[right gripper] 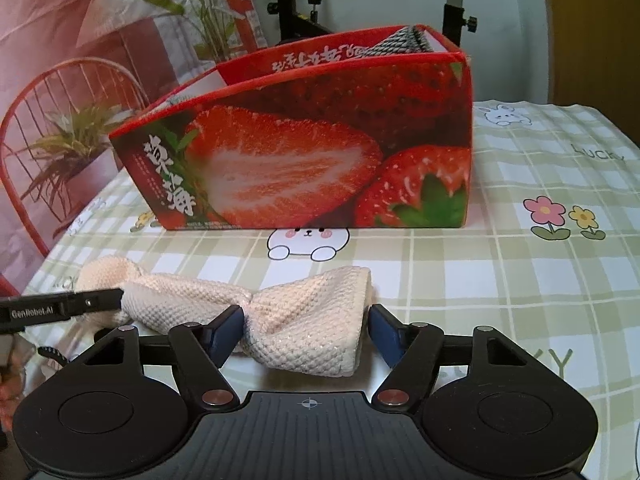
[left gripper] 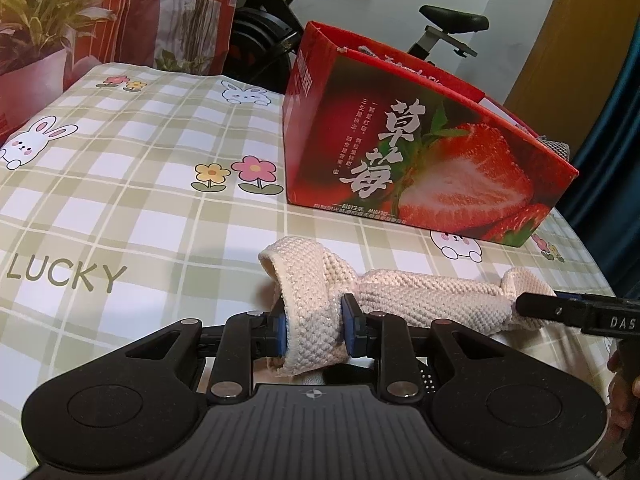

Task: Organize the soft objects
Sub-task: 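Lift the beige knit cloth with both grippers and carry it over the box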

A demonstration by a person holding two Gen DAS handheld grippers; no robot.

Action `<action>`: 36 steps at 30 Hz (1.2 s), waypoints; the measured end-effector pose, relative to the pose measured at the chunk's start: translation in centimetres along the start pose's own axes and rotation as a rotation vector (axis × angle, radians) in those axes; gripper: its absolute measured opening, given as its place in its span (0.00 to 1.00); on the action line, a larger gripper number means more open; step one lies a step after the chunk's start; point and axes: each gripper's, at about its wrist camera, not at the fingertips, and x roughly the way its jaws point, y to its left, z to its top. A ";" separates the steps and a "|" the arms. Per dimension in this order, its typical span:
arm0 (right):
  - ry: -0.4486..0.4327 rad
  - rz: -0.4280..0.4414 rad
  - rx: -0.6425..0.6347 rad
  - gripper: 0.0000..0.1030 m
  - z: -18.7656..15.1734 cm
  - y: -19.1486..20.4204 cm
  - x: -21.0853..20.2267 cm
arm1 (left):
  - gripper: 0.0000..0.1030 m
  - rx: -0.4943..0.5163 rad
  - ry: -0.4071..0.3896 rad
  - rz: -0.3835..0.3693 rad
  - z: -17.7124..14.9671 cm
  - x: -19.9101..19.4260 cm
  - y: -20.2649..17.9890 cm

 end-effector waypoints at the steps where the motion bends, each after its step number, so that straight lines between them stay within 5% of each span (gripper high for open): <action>1: -0.008 0.000 0.011 0.61 0.0 -0.2 -0.1 | 0.28 -0.001 -0.001 -0.001 0.0 0.0 0.0; 15: -0.041 0.017 0.078 0.44 -1.0 -1.4 0.2 | 0.28 0.006 -0.006 -0.001 -0.1 0.0 0.0; 19: -0.036 0.052 0.111 0.30 -1.1 -1.7 0.3 | 0.28 0.006 -0.005 -0.002 -0.1 0.1 0.0; 26: -0.056 0.045 0.013 0.17 -0.4 0.1 -0.4 | 0.20 0.042 0.021 -0.026 1.0 -0.2 -0.5; 36: -0.217 0.039 -0.114 0.17 4.8 1.1 -5.0 | 0.20 0.173 -0.158 -0.097 7.3 -5.4 -3.7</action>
